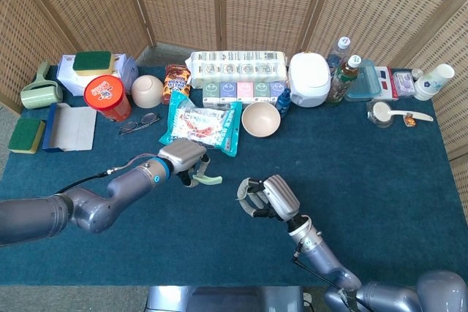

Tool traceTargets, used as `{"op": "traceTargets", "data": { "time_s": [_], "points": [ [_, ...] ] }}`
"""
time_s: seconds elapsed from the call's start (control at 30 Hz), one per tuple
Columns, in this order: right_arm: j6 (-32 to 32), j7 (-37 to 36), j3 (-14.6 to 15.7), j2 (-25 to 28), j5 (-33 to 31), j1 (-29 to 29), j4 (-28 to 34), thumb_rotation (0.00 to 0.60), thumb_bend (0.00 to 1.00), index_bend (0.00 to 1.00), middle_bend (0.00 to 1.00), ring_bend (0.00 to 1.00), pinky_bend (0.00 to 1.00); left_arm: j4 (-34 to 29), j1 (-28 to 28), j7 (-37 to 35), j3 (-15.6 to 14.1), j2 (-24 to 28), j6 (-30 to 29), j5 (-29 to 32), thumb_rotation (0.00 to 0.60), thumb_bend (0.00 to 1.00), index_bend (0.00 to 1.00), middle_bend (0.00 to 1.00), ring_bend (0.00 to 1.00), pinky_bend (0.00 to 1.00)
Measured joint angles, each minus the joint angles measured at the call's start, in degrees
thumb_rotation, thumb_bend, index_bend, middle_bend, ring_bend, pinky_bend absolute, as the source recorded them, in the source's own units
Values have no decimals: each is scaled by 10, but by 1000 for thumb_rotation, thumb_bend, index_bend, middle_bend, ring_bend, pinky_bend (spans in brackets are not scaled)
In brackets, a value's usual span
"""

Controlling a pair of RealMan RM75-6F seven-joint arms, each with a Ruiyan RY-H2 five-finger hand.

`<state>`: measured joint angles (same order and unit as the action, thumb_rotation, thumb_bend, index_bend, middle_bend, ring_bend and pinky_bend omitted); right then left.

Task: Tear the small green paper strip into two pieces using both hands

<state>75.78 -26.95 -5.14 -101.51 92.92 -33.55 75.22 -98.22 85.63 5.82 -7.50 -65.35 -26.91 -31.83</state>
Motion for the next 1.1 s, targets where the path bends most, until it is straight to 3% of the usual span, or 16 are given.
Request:
{"op": "traceTargets", "data": {
  "time_s": [0.13,0.23,0.4,0.5,0.6,0.73,0.93,1.1],
  "points": [
    [-1,0,2,7,0,1,-1,600,478,735,942,947,916,-1,-14,-3,-2,9,-4,-12,600,349,682,1000,1000,1000],
    [-7,-3,7,18,0,2,0,600,480,617,868,884,873,-4,-28,-2,-3,16,-17,-25,600,349,681,1000,1000,1000],
    [-35,-7,17,45,-6,1,4,600,480,229,575,648,657,-8,-54,4,-5,21,-41,-48,600,347,664,1000,1000,1000],
    [-51,-9,20,58,-12,0,8,600,479,115,464,541,512,-10,-68,11,-4,21,-58,-62,600,345,638,1000,1000,1000],
    [-58,-8,21,66,-16,-1,11,600,479,62,413,490,452,-13,-81,19,-2,19,-70,-74,600,341,590,971,989,1000],
    [-57,-8,20,72,-17,1,15,600,480,47,389,470,442,-16,-90,29,5,19,-79,-83,600,338,517,859,889,961],
    [-47,-7,16,82,-18,6,17,600,480,41,375,459,442,-24,-104,34,16,24,-81,-99,600,337,309,508,547,670],
    [-41,-8,14,89,-19,10,17,600,480,39,362,435,440,-33,-120,35,24,30,-94,-113,600,332,236,352,387,566]
  ]
}}
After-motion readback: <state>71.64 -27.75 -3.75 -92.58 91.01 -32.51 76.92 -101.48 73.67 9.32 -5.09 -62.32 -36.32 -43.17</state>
